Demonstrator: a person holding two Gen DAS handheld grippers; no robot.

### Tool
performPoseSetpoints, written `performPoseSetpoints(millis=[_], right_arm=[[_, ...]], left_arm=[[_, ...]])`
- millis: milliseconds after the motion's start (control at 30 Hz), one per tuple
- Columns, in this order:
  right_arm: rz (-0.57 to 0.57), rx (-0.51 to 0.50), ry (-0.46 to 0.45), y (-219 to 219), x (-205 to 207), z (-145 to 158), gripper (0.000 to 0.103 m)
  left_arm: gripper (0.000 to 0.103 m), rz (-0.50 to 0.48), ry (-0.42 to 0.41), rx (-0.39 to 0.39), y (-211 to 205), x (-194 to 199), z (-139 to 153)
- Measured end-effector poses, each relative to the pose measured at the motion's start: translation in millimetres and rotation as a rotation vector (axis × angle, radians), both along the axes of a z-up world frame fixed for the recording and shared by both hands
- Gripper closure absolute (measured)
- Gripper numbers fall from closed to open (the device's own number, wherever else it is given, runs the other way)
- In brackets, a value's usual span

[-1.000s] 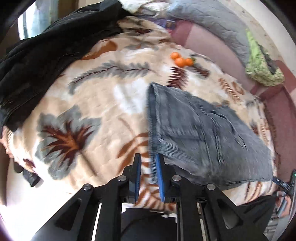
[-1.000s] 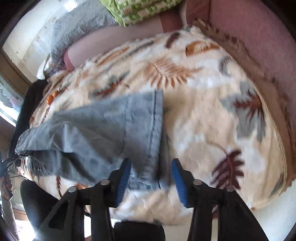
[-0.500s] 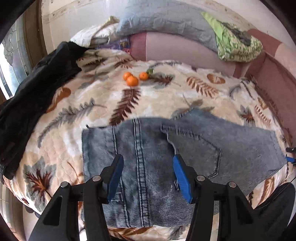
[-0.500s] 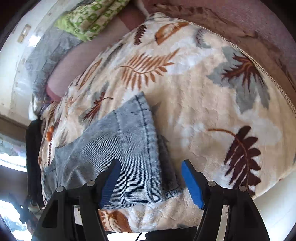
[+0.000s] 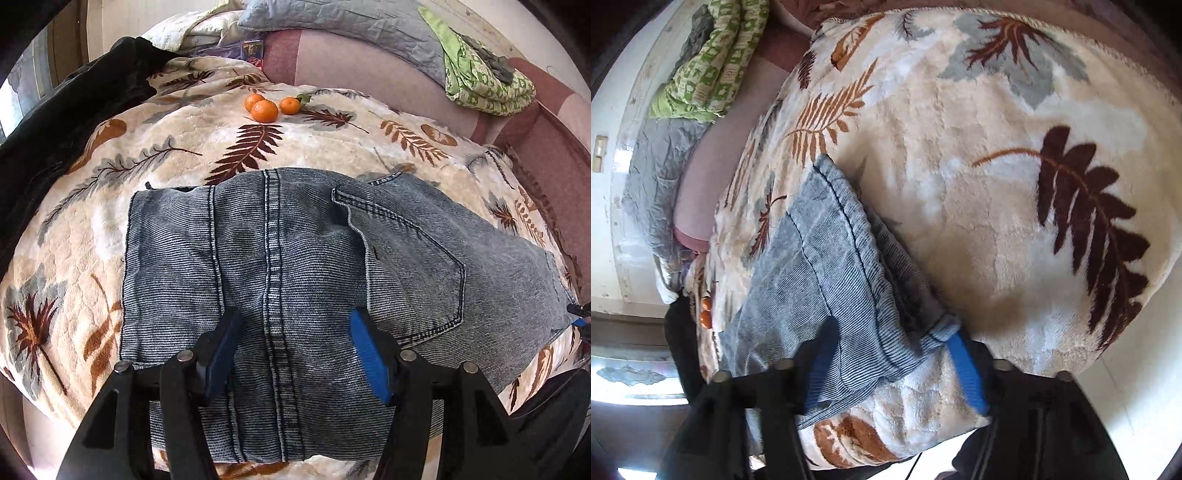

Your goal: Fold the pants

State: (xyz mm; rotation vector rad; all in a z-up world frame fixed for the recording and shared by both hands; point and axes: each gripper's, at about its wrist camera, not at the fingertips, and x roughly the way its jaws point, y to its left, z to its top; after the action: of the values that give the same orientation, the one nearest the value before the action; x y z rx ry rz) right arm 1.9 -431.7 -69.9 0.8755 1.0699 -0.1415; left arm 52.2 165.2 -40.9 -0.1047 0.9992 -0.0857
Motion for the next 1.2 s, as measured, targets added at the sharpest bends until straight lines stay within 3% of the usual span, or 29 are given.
performPoseSetpoints(millis=[200,267,333,400,433,467,567,667,767,833,900,933,967,1000,1033,1100,1200], right_arm=[[0.103,-0.386,-0.114,27.4,-2.6,66.8,0.081],[0.165,-0.475,-0.024,33.1,8.0,43.7,0.081],[0.215,-0.395,0.121,20.2,14.6,-2.5,0.078],[0.155,-0.376,0.071,3.9,7.4,12.8,0.061],[0.153,-0.428,0.100,3.1,5.3,19.2,0.035],[0.165,-0.461,0.113,2.2,2.2,24.2,0.022],[0.121,-0.450,0.042,-1.8,-16.9,49.8,0.022],[0.163,-0.274,-0.087,12.6,-21.6,69.8,0.022],[0.256,-0.018,-0.148,36.8,-0.6,63.1,0.022],[0.292,0.061,-0.127,45.9,11.8,47.7,0.022],[0.305,0.006,-0.037,41.3,19.5,22.2,0.024],[0.276,-0.043,0.040,32.2,17.7,5.0,0.030],[0.235,-0.019,0.058,14.4,14.0,-8.5,0.070],[0.173,-0.001,0.078,-3.7,7.6,-13.2,0.094],[0.134,0.017,0.067,-15.2,0.6,-11.3,0.103],[0.140,-0.049,0.048,-13.1,-5.1,3.2,0.103],[0.211,-0.109,0.000,12.6,-5.2,27.6,0.071]], left_arm=[[0.039,-0.017,0.005,0.022,-3.7,-2.6,0.9],[0.039,-0.027,0.005,0.046,-7.9,-3.5,1.6],[0.038,-0.032,0.013,0.064,-9.6,-2.7,1.9],[0.038,-0.035,0.027,0.062,-8.4,-0.8,2.9],[0.038,-0.036,0.036,0.054,-7.2,0.5,3.4],[0.038,-0.036,0.045,0.049,-6.4,1.8,4.0],[0.038,-0.020,0.054,0.050,-8.2,2.9,10.2],[0.038,-0.017,0.025,0.085,-16.7,1.2,20.6],[0.038,-0.050,-0.028,0.134,-27.0,-1.1,29.0],[0.034,-0.045,-0.004,0.160,-25.5,2.4,22.3],[0.032,-0.021,0.076,0.150,-13.4,9.3,4.8],[0.028,-0.014,0.081,0.099,-3.7,10.2,0.4],[0.028,-0.004,0.072,0.078,4.1,9.9,0.4],[0.026,0.012,0.075,0.091,10.2,10.2,1.5],[0.025,0.015,0.077,0.079,15.3,10.7,3.7],[0.025,0.038,0.081,0.092,19.6,10.0,8.0],[0.025,0.026,0.046,0.122,12.8,3.0,22.5]])
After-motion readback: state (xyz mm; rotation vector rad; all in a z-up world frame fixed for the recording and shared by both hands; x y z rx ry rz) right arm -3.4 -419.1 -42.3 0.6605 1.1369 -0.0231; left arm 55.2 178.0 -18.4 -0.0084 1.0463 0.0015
